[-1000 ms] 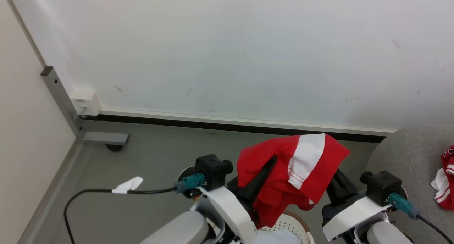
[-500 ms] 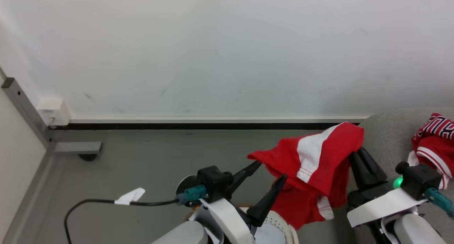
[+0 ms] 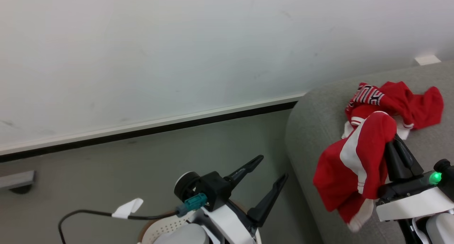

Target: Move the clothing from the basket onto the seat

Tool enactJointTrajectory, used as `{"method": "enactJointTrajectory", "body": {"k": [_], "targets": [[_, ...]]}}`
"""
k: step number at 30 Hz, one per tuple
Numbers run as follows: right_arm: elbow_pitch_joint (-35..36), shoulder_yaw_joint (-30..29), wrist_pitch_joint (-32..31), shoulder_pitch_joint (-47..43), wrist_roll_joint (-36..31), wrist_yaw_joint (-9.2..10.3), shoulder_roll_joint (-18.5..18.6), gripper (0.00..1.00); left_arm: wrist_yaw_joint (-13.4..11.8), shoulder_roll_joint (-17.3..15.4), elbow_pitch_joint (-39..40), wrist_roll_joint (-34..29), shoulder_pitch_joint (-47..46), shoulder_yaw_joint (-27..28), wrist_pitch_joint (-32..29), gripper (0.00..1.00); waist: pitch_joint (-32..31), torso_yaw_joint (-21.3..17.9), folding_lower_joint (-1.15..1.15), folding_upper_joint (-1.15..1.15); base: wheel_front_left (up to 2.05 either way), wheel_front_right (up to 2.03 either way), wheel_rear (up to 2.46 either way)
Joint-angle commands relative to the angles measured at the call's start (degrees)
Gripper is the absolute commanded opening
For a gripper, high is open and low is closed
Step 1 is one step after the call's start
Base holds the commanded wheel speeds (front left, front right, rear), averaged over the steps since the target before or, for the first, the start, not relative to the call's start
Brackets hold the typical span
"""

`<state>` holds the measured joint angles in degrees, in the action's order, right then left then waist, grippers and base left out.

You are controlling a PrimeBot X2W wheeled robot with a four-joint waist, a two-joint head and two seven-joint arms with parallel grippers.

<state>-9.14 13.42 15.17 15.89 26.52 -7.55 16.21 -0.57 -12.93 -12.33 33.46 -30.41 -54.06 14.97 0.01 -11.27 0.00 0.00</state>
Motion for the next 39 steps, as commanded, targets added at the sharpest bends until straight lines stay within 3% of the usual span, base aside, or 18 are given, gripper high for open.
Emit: {"method": "enactJointTrajectory", "body": {"k": [1, 9, 21, 29, 39], "targets": [[0.7, -0.9, -0.1, -1.2, -0.5, 0.13, 0.2, 0.0, 0.4, 0.4, 0.2, -1.3, 0.6, 0.3, 0.2, 1.0, 0.9, -5.6, 0.0, 0.0, 0.0, 0.0, 0.0], [2.8, -4.4, 0.0, -3.4, -0.7, 0.13, -0.3, 0.0, 2.1, 2.4, -0.1, -4.0, 2.0, 1.7, 0.2, 1.0, 1.3, -11.1, 0.0, 0.0, 0.0, 0.0, 0.0], [3.9, -5.8, 0.0, -1.5, -1.5, 0.13, 1.2, 0.0, 4.0, 4.3, -1.6, -6.8, 3.4, 3.8, 0.2, 1.0, 2.1, -12.5, 0.0, 0.0, 0.0, 0.0, 0.0], [-1.1, -10.3, 0.0, 8.7, -1.5, 0.13, 5.5, 0.0, 5.1, 4.4, -2.7, -8.3, 0.8, 4.1, 0.2, 1.0, 7.4, -9.0, 0.0, 0.0, 0.0, 0.0, 0.0], [-13.4, -18.3, -0.2, 20.6, -1.5, 0.13, 14.2, 0.0, 5.3, 3.4, -2.0, -10.4, -4.6, 4.3, -0.5, 1.0, 18.8, -2.8, 0.0, 0.0, 0.0, 0.0, 0.0]]}}
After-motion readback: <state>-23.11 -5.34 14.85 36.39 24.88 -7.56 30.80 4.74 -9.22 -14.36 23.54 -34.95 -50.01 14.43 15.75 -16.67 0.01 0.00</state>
